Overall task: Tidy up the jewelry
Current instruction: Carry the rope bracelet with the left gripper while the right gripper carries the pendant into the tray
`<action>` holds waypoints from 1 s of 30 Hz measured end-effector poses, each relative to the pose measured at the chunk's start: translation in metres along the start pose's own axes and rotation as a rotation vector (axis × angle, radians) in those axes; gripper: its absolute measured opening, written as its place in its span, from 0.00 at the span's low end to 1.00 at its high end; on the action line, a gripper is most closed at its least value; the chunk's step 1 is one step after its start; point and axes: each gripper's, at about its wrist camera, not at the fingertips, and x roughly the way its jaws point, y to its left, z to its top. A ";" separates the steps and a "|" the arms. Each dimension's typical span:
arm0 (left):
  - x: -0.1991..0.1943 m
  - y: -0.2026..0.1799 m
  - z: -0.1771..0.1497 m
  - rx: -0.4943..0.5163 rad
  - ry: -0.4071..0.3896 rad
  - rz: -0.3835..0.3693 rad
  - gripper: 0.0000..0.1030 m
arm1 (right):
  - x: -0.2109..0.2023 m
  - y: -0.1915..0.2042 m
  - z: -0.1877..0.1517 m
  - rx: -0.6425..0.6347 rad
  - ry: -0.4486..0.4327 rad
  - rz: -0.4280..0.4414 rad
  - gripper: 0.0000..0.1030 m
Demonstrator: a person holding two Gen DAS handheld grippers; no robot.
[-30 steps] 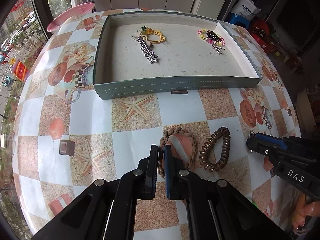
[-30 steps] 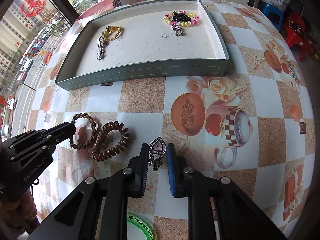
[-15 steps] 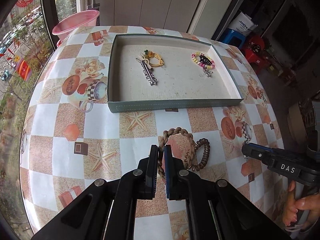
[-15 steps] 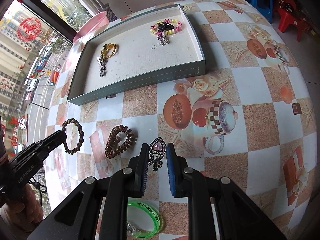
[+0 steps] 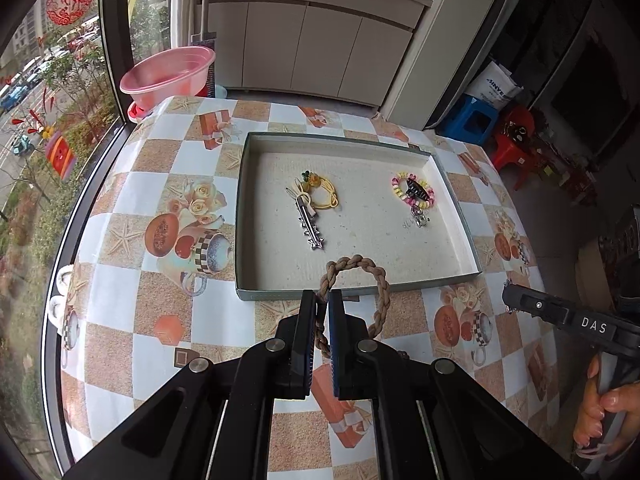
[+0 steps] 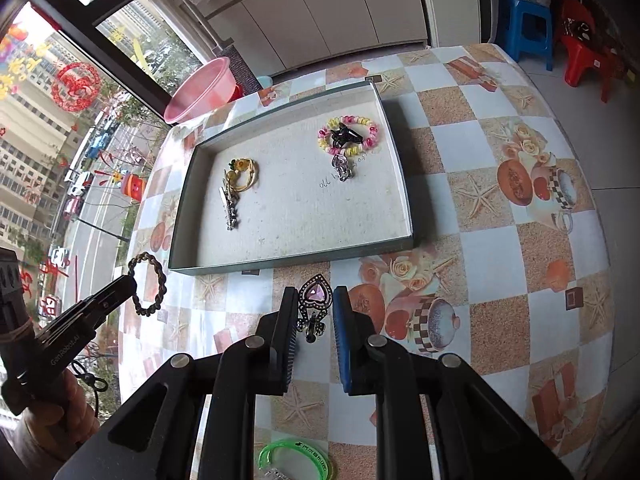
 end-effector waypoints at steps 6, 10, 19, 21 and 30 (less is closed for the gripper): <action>0.009 -0.006 0.021 0.002 -0.016 0.011 0.19 | 0.002 0.000 0.030 -0.018 -0.016 0.009 0.18; 0.020 -0.009 0.033 -0.003 -0.015 0.019 0.19 | 0.008 -0.003 0.046 -0.007 -0.019 0.018 0.18; 0.057 -0.011 0.049 -0.022 0.033 0.041 0.19 | 0.041 -0.001 0.077 -0.028 0.002 -0.001 0.18; 0.067 -0.014 0.051 -0.018 0.046 0.037 0.19 | 0.052 -0.001 0.079 -0.029 0.021 -0.003 0.18; 0.113 -0.035 0.062 0.007 0.122 0.046 0.19 | 0.091 -0.010 0.081 -0.034 0.088 -0.031 0.18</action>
